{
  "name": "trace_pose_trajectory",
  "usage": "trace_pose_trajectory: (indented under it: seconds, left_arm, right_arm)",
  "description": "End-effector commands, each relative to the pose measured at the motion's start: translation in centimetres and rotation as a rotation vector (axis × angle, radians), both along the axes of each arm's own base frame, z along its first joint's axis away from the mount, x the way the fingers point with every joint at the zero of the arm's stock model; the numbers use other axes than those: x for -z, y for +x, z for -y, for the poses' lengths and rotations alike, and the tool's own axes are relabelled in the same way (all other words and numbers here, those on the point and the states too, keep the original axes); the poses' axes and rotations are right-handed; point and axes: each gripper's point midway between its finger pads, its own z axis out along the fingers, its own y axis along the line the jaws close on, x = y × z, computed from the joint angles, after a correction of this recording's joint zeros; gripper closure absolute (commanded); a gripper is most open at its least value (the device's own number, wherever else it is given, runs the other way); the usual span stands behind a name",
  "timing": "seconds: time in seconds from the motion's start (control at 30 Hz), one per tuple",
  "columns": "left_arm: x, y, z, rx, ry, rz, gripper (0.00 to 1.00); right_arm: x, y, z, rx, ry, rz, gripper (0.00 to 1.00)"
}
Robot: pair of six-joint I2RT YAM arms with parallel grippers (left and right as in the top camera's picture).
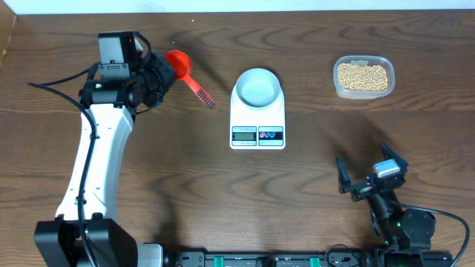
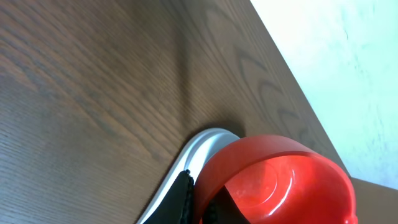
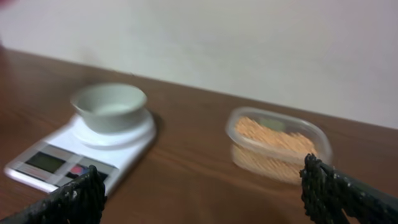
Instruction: Scoop item into bowl and weigh 50g on scale
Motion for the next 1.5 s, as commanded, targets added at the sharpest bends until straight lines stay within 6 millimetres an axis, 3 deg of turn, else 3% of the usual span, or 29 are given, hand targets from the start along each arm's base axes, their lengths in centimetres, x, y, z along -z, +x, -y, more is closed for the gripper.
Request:
trace_pose_trajectory:
  seconds: [0.0, 0.27, 0.5, 0.63, 0.77, 0.87, 1.1, 1.4, 1.47]
  left_arm:
    - [-0.3, -0.1, 0.8, -0.031, -0.06, -0.022, 0.93]
    - [-0.3, -0.3, 1.8, -0.162, -0.191, -0.092, 0.93]
    - [-0.5, -0.8, 4.4, -0.165, -0.293, -0.142, 0.93]
    - [-0.5, -1.1, 5.7, -0.209, -0.352, -0.185, 0.93]
    - [-0.5, -1.4, 6.7, -0.241, -0.394, -0.216, 0.93]
    - [-0.5, -1.5, 7.4, -0.26, -0.42, -0.236, 0.93]
    - [-0.5, -1.9, 8.7, -0.242, -0.421, -0.246, 0.93]
    - [-0.3, -2.7, 10.8, -0.224, -0.408, -0.264, 0.93]
    - [-0.2, -3.0, 11.6, -0.212, -0.409, -0.274, 0.93]
  right_arm:
    - [-0.9, -0.8, -1.9, -0.112, 0.162, -0.032, 0.01]
    - [-2.1, -1.8, -3.9, -0.246, 0.283, -0.104, 0.01]
    - [-8.2, -2.0, -6.0, -0.394, 0.29, -0.161, 0.01]
    - [-12.1, -1.3, -8.5, -0.608, 0.301, -0.256, 0.01]
    - [-14.0, -0.1, -10.0, -0.771, 0.34, -0.374, 0.01]
    - [-14.0, 2.0, -10.2, -0.798, 0.386, -0.475, 0.01]
    - [-11.4, 6.6, -10.0, -0.75, 0.521, -0.672, 0.01]
    - [-10.9, 9.4, -9.7, -0.659, 0.655, -0.741, 0.01]
    - [-11.1, 9.3, -10.1, -0.674, 0.641, -0.728, 0.06]
